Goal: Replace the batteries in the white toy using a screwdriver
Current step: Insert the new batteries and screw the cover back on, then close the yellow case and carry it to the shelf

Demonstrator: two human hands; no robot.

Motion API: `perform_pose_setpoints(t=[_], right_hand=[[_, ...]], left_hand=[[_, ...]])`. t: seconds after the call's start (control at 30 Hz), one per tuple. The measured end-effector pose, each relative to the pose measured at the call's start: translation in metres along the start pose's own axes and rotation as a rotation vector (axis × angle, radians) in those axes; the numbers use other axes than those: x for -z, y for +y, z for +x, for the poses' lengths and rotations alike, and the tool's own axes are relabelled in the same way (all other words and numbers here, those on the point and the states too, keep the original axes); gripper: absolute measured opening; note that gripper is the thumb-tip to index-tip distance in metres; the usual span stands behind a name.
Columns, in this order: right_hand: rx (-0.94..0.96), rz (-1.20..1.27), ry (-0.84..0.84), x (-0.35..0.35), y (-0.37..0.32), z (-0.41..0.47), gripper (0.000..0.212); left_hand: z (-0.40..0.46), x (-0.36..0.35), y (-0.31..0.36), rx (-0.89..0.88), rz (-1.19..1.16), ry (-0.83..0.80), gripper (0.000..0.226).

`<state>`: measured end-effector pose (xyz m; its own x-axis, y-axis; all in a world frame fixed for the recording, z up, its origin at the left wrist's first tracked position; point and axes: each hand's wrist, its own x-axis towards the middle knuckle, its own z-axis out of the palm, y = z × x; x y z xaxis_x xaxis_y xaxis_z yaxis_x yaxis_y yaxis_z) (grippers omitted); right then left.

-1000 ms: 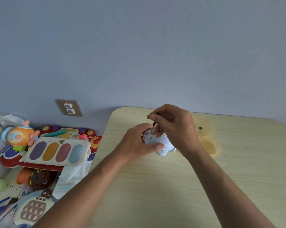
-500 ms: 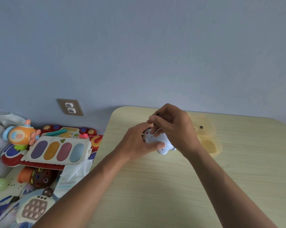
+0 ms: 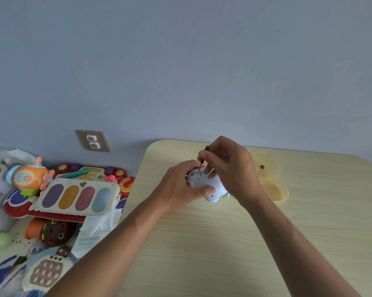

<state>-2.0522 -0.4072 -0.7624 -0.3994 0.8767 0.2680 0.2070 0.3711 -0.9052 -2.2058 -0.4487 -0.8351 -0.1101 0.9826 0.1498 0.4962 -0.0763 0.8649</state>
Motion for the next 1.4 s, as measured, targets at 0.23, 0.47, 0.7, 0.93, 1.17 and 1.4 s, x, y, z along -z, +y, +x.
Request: perform_pose_setpoints(t=[0.23, 0.47, 0.7, 0.93, 1.17, 1.4], right_hand=[[-0.04, 0.061, 0.102, 0.023, -0.003, -0.005, 0.008], [-0.262, -0.172, 0.155, 0.092, 0.005, -0.029, 0.013], [-0.481, -0.562, 0.106, 0.135, 0.037, -0.069, 0.013], [-0.536, -0.739, 0.054, 0.129, 0.053, -0.083, 0.01], [-0.516, -0.803, 0.062, 0.13, 0.057, -0.083, 0.017], [-0.486, -0.619, 0.091, 0.15, 0.061, -0.076, 0.025]], left_hand=[[-0.002, 0.0, 0.001, -0.003, -0.031, -0.005, 0.058], [-0.004, 0.0, 0.002, -0.001, -0.11, -0.007, 0.056], [-0.005, -0.001, 0.003, -0.027, -0.063, -0.002, 0.062], [-0.005, -0.002, 0.004, -0.057, -0.024, -0.007, 0.061], [-0.002, -0.001, 0.001, -0.072, 0.023, 0.004, 0.06], [-0.002, 0.003, 0.008, -0.065, 0.071, -0.004, 0.07]])
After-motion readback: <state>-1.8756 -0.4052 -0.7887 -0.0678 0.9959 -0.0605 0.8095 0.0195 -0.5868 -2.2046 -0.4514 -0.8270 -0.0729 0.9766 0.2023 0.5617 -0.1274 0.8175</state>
